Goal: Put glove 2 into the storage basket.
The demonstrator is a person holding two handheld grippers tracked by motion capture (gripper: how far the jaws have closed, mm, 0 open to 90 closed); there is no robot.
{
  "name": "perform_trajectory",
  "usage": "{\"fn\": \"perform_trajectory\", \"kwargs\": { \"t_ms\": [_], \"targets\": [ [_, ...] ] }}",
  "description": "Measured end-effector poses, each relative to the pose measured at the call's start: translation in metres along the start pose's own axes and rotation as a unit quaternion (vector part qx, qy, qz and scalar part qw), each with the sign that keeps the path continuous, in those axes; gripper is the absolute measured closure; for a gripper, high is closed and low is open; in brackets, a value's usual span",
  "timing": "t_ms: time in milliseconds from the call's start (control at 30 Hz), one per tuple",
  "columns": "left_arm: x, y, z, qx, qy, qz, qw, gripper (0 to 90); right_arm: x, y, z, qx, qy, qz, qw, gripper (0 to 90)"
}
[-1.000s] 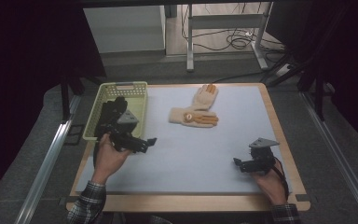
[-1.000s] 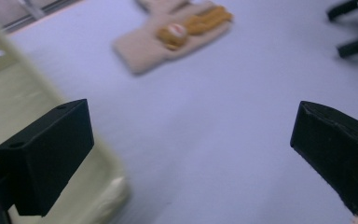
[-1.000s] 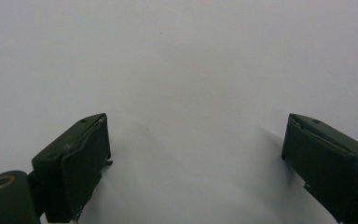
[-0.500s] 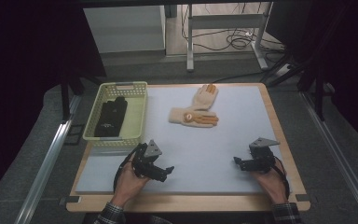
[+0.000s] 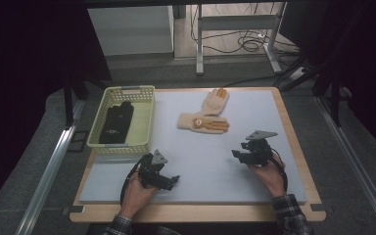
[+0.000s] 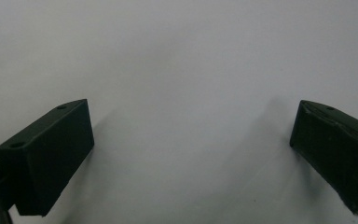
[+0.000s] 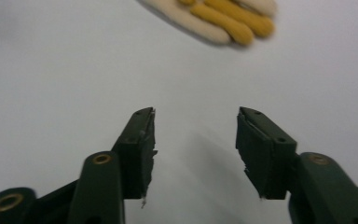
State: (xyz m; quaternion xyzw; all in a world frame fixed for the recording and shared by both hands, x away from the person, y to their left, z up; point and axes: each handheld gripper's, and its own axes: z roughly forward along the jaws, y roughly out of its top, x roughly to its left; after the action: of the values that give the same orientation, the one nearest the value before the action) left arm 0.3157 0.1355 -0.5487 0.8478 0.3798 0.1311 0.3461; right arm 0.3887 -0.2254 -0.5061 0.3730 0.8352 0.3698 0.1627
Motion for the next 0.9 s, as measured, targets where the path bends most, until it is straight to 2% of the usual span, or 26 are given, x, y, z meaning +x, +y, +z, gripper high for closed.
{"fn": "perform_trajectory", "kwargs": {
  "t_ms": [67, 133, 200, 267, 333, 400, 467, 567, 667, 700, 733, 767, 833, 867, 900],
  "targets": [
    [0.000, 0.000, 0.000, 0.000, 0.000, 0.000, 1.0000, 0.0, 0.004, 0.016, 0.013, -0.001, 0.013, -0.004, 0.9999, 54.8],
    [0.000, 0.000, 0.000, 0.000, -0.001, 0.000, 1.0000, 0.0, 0.005, 0.020, 0.017, -0.001, 0.016, -0.005, 0.9999, 56.7],
    [0.000, 0.000, 0.000, 0.000, -0.001, 0.000, 1.0000, 0.0, 0.010, 0.036, 0.031, -0.001, 0.024, -0.008, 0.9997, 61.3],
    [0.000, 0.000, 0.000, 0.000, -0.001, -0.001, 1.0000, 0.0, 0.015, 0.051, 0.046, -0.001, 0.029, -0.011, 0.9995, 62.5],
    [0.000, 0.000, 0.000, 0.000, -0.001, -0.001, 1.0000, 0.0, 0.017, 0.057, 0.051, 0.001, 0.030, -0.012, 0.9995, 62.5],
    [0.001, 0.000, 0.000, -0.001, -0.001, 0.002, 1.0000, 0.0, 0.025, 0.075, 0.071, 0.008, 0.020, -0.027, 0.9994, 54.9],
    [0.001, 0.000, 0.000, 0.000, 0.000, 0.002, 1.0000, 0.0, 0.026, 0.079, 0.076, 0.008, 0.018, -0.031, 0.9993, 51.4],
    [0.000, -0.001, 0.000, -0.002, 0.000, 0.001, 1.0000, 0.0, 0.031, 0.098, 0.100, 0.011, -0.004, -0.040, 0.9991, 42.2],
    [0.001, -0.001, 0.000, -0.001, -0.001, 0.003, 1.0000, 0.0, 0.031, 0.104, 0.109, 0.011, -0.010, -0.040, 0.9991, 39.5],
    [0.001, -0.001, 0.000, -0.001, 0.000, 0.002, 1.0000, 0.0, 0.031, 0.110, 0.119, 0.010, -0.013, -0.037, 0.9992, 37.5],
    [0.001, -0.001, 0.000, -0.001, 0.000, 0.002, 1.0000, 0.0, 0.031, 0.110, 0.119, 0.010, -0.013, -0.037, 0.9992, 37.5],
    [0.001, -0.001, 0.000, -0.001, -0.001, 0.002, 1.0000, 0.0, 0.031, 0.114, 0.130, 0.013, -0.019, -0.036, 0.9991, 35.7],
    [0.001, -0.001, 0.000, -0.001, -0.001, 0.002, 1.0000, 0.0, 0.031, 0.115, 0.134, 0.016, -0.024, -0.038, 0.9989, 35.4],
    [0.001, -0.001, 0.000, -0.001, -0.001, 0.002, 1.0000, 0.0, 0.030, 0.116, 0.144, 0.022, -0.037, -0.043, 0.9981, 35.7],
    [0.001, -0.001, 0.000, -0.001, -0.001, 0.002, 1.0000, 0.0, 0.030, 0.116, 0.147, 0.024, -0.039, -0.045, 0.9979, 36.3]
  ]
}}
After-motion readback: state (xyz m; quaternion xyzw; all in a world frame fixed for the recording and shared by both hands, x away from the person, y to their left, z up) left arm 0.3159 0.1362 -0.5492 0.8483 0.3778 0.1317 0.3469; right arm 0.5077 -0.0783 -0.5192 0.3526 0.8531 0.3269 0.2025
